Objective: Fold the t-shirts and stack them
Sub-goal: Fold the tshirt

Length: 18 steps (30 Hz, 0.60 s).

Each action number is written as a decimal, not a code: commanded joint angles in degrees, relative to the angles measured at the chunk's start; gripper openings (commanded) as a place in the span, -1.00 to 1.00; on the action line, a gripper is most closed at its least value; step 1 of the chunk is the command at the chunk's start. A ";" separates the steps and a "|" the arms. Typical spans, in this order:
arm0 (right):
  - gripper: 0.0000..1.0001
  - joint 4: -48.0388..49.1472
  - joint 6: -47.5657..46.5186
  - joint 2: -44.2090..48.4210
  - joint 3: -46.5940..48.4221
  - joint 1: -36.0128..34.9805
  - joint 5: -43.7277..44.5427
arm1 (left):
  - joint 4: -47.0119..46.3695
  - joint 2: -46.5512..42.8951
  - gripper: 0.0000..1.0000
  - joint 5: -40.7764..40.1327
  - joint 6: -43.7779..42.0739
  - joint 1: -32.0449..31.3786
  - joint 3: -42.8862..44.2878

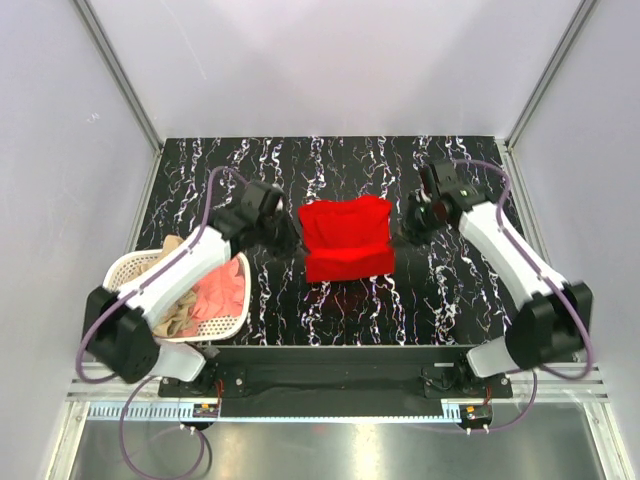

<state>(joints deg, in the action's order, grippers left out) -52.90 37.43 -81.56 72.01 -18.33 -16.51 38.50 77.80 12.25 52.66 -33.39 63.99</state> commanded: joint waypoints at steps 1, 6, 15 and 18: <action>-1.00 -0.62 -3.59 -8.24 9.53 1.62 1.49 | 0.96 8.47 -0.81 5.48 -6.25 5.69 8.15; -1.00 -2.90 -5.70 -22.47 25.18 3.65 -0.89 | 6.40 21.76 -0.76 9.55 -11.53 10.53 26.49; -0.99 -4.14 -7.19 -41.63 46.63 6.37 -6.15 | 5.71 38.12 -0.67 15.08 -12.41 16.33 40.51; -0.93 -4.22 -7.19 -48.14 53.13 6.72 -7.57 | 3.70 42.33 -0.60 16.83 -11.18 17.65 43.24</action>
<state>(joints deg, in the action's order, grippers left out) -56.62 31.66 -124.97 119.48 -11.81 -20.95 44.21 117.12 24.62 41.71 -17.12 103.55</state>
